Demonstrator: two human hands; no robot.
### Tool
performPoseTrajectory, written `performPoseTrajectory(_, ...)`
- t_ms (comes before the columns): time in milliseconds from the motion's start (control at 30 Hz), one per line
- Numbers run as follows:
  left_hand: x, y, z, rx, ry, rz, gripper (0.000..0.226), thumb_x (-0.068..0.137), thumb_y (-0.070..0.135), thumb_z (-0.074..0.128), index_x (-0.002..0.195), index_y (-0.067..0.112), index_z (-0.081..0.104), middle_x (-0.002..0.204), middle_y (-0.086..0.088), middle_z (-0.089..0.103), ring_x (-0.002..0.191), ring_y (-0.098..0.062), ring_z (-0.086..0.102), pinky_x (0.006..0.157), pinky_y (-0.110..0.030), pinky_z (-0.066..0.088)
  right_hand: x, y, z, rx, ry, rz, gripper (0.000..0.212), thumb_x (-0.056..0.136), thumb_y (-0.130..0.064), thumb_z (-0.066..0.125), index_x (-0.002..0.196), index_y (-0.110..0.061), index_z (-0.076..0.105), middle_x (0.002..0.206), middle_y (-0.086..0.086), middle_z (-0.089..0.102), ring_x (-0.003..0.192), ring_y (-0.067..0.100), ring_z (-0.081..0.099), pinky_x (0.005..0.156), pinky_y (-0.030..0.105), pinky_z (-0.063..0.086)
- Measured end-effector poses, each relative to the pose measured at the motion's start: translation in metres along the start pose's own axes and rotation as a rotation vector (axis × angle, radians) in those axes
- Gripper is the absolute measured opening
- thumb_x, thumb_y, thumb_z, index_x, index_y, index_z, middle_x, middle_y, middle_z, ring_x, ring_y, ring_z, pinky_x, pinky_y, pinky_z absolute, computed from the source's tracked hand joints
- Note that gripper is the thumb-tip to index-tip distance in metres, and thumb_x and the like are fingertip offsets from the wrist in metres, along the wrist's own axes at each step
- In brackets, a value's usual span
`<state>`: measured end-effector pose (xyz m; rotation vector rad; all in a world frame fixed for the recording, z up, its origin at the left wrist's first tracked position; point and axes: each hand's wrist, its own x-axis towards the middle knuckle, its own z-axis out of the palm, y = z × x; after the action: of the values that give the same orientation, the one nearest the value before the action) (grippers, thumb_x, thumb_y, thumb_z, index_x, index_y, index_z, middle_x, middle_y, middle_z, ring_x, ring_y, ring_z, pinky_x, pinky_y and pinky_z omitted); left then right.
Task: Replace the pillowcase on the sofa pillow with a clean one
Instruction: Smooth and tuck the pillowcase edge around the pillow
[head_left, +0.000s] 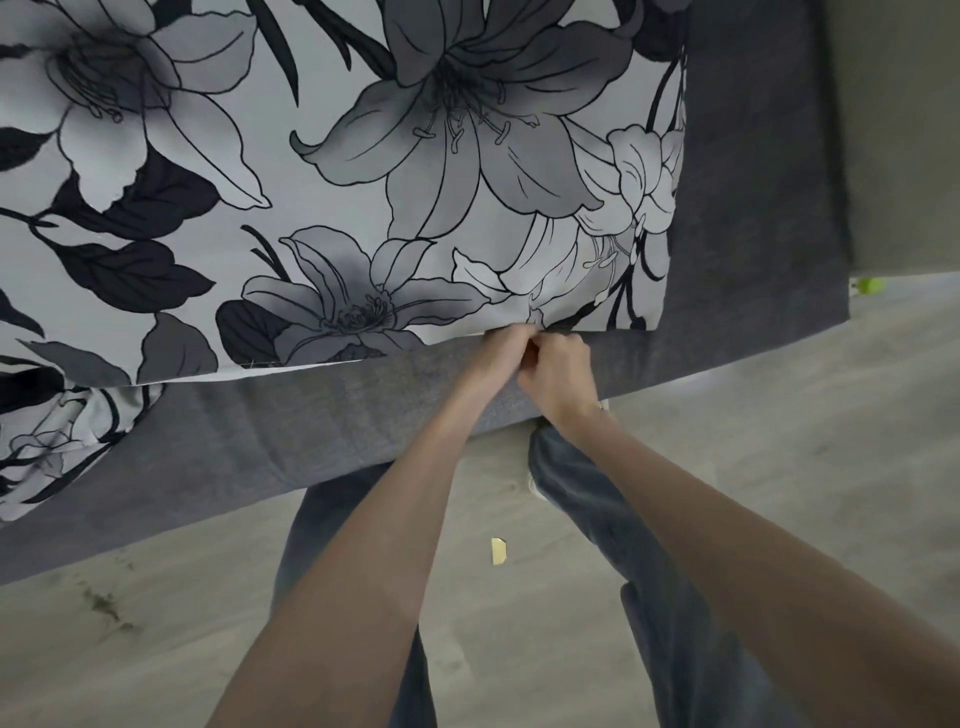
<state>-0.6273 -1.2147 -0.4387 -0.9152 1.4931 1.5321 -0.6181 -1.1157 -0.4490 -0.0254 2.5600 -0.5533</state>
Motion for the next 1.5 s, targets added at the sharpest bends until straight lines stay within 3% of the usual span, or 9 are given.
performPoseTrajectory(167, -0.005, -0.009, 0.022, -0.004, 0.455, 0.264, 0.03, 0.083, 0.03, 0.07, 0.109, 0.016, 0.068, 0.107, 0.009, 0.067, 0.098, -0.006, 0.055, 0.088, -0.017, 0.041, 0.002, 0.001, -0.013, 0.226, 0.024, 0.175, 0.03, 0.088, -0.013, 0.047, 0.065, -0.001, 0.063, 0.062, 0.017, 0.065, 0.056, 0.029, 0.055, 0.057, 0.036, 0.045)
performPoseTrajectory(233, -0.009, -0.009, 0.039, -0.173, 0.562, 0.181, 0.015, 0.081, 0.024, 0.072, 0.093, 0.014, 0.07, 0.087, 0.013, 0.066, 0.09, -0.008, 0.061, 0.073, -0.01, 0.045, 0.0, 0.004, -0.013, 0.318, 0.004, 0.236, 0.03, 0.089, -0.01, 0.046, 0.068, 0.0, 0.065, 0.063, 0.014, 0.065, 0.058, 0.025, 0.056, 0.057, 0.037, 0.046)
performPoseTrajectory(433, 0.019, -0.001, 0.041, -0.613, 0.249, -0.242, 0.013, 0.085, 0.001, 0.055, 0.091, 0.005, 0.067, 0.074, -0.006, 0.064, 0.06, -0.015, 0.059, 0.04, -0.018, 0.048, 0.008, 0.035, -0.026, 0.201, -0.118, -0.033, 0.019, 0.082, -0.005, 0.052, 0.071, -0.008, 0.068, 0.064, 0.002, 0.068, 0.055, 0.015, 0.054, 0.055, 0.023, 0.036)
performPoseTrajectory(533, 0.027, 0.001, 0.042, -0.583, 0.201, -0.306, 0.02, 0.082, -0.008, 0.043, 0.078, 0.003, 0.059, 0.068, -0.01, 0.056, 0.05, -0.014, 0.046, 0.031, -0.015, 0.037, 0.02, 0.042, -0.03, 0.424, -0.193, 0.204, 0.022, 0.087, -0.015, 0.055, 0.074, -0.022, 0.072, 0.067, -0.013, 0.068, 0.065, -0.005, 0.06, 0.06, 0.008, 0.043)
performPoseTrajectory(667, 0.031, 0.004, 0.042, -0.444, 0.192, -0.313, 0.022, 0.08, -0.007, 0.043, 0.069, 0.006, 0.056, 0.058, -0.007, 0.055, 0.045, -0.013, 0.044, 0.032, -0.014, 0.032, 0.033, 0.046, -0.022, 0.76, -0.24, 0.728, 0.023, 0.088, -0.029, 0.063, 0.097, -0.009, 0.068, 0.089, 0.009, 0.07, 0.075, 0.019, 0.062, 0.062, 0.027, 0.049)
performPoseTrajectory(900, 0.023, -0.002, 0.037, -0.713, 0.071, -0.306, 0.027, 0.093, 0.008, 0.041, 0.069, 0.015, 0.053, 0.052, 0.004, 0.055, 0.05, -0.01, 0.051, 0.048, -0.02, 0.039, 0.04, 0.032, -0.021, 1.187, -0.108, 0.995, 0.003, 0.087, -0.006, 0.064, 0.089, -0.006, 0.063, 0.068, 0.002, 0.061, 0.053, 0.011, 0.053, 0.049, 0.022, 0.045)
performPoseTrajectory(1067, 0.021, -0.014, 0.036, -0.982, 0.004, -0.271, 0.03, 0.092, 0.008, 0.031, 0.065, 0.017, 0.04, 0.042, 0.008, 0.036, 0.032, -0.006, 0.033, 0.031, -0.013, 0.017, 0.038, 0.03, -0.022, 1.207, 0.018, 0.976, 0.023, 0.088, -0.004, 0.059, 0.066, -0.009, 0.055, 0.06, 0.001, 0.056, 0.04, 0.005, 0.047, 0.038, 0.016, 0.039)
performPoseTrajectory(1300, 0.01, -0.041, -0.032, -1.136, 0.084, -0.24, 0.031, 0.092, 0.009, 0.027, 0.066, 0.016, 0.041, 0.044, 0.008, 0.033, 0.034, -0.005, 0.033, 0.029, -0.015, 0.017, 0.039, 0.025, -0.031, 1.222, 0.049, 1.01, 0.025, 0.084, 0.009, 0.045, 0.071, -0.008, 0.058, 0.077, -0.006, 0.065, 0.068, 0.008, 0.062, 0.052, 0.012, 0.053)
performPoseTrajectory(1500, 0.0, -0.045, -0.062, -1.248, 0.077, -0.27, 0.035, 0.097, 0.013, 0.03, 0.065, 0.015, 0.044, 0.045, 0.007, 0.033, 0.034, -0.005, 0.036, 0.029, -0.015, 0.021, 0.04, 0.017, -0.03, 1.201, 0.115, 1.033, 0.02, 0.086, 0.012, 0.043, 0.081, -0.004, 0.053, 0.084, -0.002, 0.064, 0.082, 0.014, 0.065, 0.04, 0.009, 0.045)
